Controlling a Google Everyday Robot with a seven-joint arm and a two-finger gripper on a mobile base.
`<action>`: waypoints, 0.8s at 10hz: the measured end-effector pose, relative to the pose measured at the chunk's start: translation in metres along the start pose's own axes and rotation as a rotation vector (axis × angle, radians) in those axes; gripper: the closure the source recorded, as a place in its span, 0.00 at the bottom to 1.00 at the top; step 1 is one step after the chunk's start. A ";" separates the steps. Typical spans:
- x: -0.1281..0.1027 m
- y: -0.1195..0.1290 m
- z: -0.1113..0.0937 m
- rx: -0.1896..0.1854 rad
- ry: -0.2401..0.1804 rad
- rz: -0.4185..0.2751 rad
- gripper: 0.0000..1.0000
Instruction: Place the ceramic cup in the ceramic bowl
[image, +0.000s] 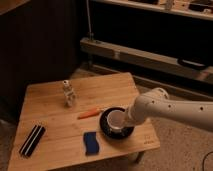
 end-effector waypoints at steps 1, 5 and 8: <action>-0.003 0.003 0.002 0.002 0.000 -0.001 1.00; -0.002 -0.012 0.008 0.042 0.019 0.029 1.00; 0.001 -0.029 0.007 0.046 0.016 0.070 0.91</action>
